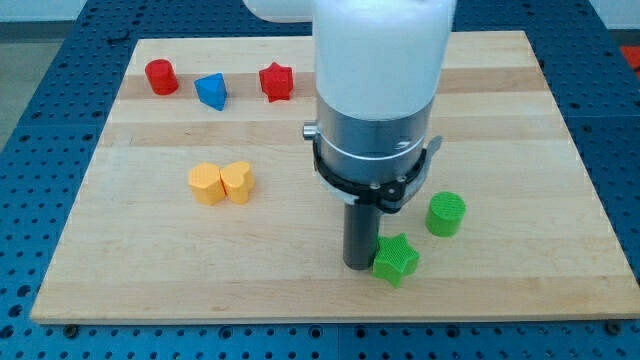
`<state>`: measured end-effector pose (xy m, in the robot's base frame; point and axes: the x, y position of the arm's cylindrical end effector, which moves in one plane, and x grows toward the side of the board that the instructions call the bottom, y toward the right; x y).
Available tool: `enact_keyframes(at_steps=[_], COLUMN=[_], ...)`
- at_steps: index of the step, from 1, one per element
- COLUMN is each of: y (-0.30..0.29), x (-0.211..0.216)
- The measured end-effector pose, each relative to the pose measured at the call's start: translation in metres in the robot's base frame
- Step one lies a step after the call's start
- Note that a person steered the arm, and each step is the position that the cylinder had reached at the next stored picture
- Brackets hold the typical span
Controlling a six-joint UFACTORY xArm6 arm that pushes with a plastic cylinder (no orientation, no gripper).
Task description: Slide the green star closer to the green circle
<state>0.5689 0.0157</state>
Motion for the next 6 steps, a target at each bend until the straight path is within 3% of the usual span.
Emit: enact_keyframes(at_steps=[2, 6], y=[-0.007, 0.092], x=[0.034, 0.012])
